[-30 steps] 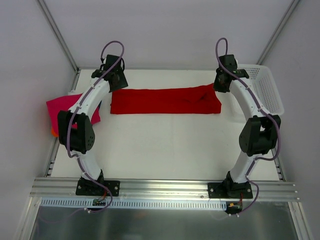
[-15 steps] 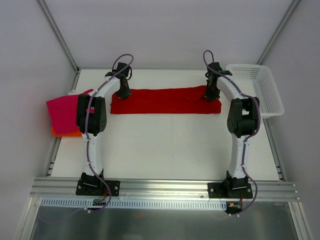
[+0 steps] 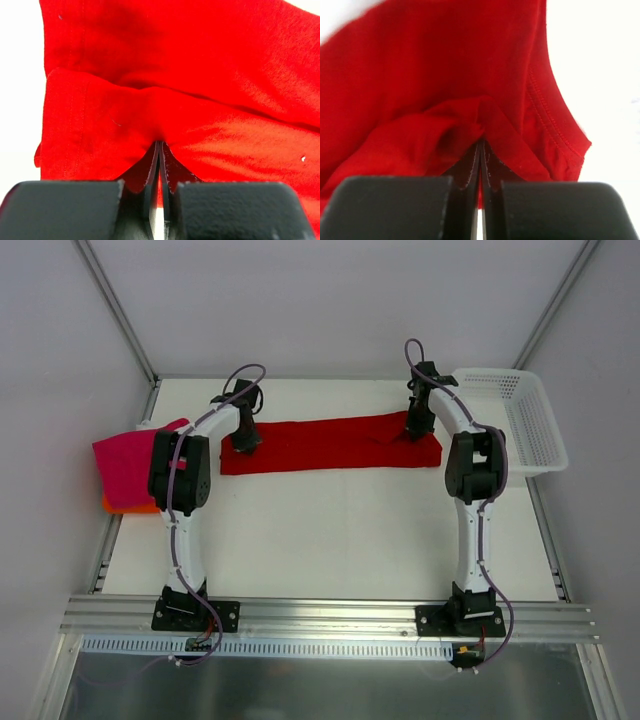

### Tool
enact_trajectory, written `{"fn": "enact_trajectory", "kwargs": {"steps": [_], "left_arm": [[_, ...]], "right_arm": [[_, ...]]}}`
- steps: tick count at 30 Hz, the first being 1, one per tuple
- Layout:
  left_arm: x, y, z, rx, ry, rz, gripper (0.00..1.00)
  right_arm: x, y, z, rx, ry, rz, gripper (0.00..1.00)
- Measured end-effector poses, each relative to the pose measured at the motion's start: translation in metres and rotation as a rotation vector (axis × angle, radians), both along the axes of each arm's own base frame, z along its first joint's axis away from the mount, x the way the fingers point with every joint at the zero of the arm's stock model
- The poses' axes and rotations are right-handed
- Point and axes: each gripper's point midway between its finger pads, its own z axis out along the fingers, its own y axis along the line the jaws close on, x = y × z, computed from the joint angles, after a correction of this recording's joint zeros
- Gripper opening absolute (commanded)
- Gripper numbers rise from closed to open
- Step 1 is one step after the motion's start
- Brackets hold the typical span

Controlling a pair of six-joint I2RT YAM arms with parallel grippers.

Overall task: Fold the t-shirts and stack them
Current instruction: Fold the tshirt

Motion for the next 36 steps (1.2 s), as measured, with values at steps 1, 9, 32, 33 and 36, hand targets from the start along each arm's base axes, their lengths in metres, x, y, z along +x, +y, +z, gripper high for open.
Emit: {"fn": "enact_trajectory", "kwargs": {"steps": [1,9,32,33,36], "left_arm": [[-0.008,0.001,-0.001,0.0,0.009,0.008,0.0],[-0.079,0.006,-0.002,0.02,0.064,0.083,0.0],[-0.298,-0.094,-0.01,-0.134,-0.035,0.063,0.0],[-0.301,-0.098,-0.01,-0.146,-0.035,0.062,0.0],[-0.311,-0.111,-0.009,-0.168,-0.029,0.055,0.0]], "right_arm": [[-0.001,0.0,-0.004,0.003,0.012,-0.002,0.01],[0.002,0.006,-0.008,0.059,0.028,0.005,0.01],[0.017,0.031,-0.013,0.201,0.026,0.068,0.02],[0.018,0.032,-0.013,0.208,0.024,0.071,0.03],[0.024,0.039,-0.013,0.241,0.015,0.085,0.03]]}}
